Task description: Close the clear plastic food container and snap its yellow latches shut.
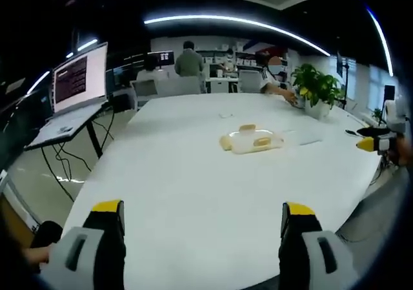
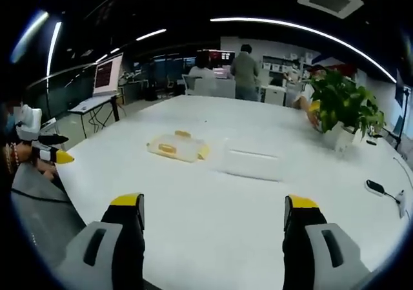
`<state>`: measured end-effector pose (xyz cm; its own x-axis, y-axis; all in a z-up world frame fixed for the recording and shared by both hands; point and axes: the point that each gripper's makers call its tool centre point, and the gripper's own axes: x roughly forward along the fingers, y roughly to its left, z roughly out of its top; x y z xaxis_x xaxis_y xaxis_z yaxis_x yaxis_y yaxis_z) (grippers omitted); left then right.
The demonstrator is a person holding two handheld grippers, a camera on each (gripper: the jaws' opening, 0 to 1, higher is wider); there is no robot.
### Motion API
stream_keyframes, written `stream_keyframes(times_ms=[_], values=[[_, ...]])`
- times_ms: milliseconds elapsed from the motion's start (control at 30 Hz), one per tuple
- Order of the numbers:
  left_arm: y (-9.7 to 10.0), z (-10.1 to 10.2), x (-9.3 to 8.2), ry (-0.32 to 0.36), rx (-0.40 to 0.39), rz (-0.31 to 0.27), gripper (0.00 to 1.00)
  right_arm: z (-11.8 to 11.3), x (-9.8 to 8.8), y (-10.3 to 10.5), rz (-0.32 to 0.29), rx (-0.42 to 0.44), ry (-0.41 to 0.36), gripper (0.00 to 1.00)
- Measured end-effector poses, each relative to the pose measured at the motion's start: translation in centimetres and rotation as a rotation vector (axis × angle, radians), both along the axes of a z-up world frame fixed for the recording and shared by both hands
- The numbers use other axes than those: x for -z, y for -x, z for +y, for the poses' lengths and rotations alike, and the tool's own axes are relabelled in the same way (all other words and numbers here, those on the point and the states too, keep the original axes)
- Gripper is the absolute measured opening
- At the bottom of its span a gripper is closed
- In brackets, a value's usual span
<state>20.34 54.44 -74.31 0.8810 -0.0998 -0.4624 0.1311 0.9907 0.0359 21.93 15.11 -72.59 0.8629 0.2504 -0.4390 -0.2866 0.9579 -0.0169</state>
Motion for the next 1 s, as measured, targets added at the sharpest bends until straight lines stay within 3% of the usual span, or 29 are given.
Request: stream_keyframes(times_ms=[400,500,633,700,767,867,1000], values=[[0.3,0.2,0.7,-0.010,-0.006,0.033,0.99,-1.0,-0.2,0.0,-0.004,0.058,-0.089,0.88],[-0.1,0.4,-0.3,0.021,-0.018,-0.025,0.99,-1.2,-0.4,0.1,-0.007,0.076,-0.130,0.88],[0.1,0.3,0.1,0.050,-0.020,0.001,0.99,-1.3,-0.1,0.1,0.005,0.090,-0.156,0.89],[-0.2,0.1,-0.5,0.038,-0.008,-0.031,0.99,-1.1,0.0,0.1,0.013,0.085,-0.165,0.89],[-0.3,0.2,-0.8,0.032,-0.006,-0.050,0.99,-1.0,0.1,0.1,0.017,0.080,-0.161,0.89],[-0.2,0.2,-0.1,0.052,-0.010,-0.013,0.99,-0.6,0.3,0.1,0.025,0.063,-0.150,0.89],[-0.3,0.1,-0.2,0.028,-0.003,-0.021,0.99,-0.3,0.3,0.2,0.023,0.044,-0.129,0.89]])
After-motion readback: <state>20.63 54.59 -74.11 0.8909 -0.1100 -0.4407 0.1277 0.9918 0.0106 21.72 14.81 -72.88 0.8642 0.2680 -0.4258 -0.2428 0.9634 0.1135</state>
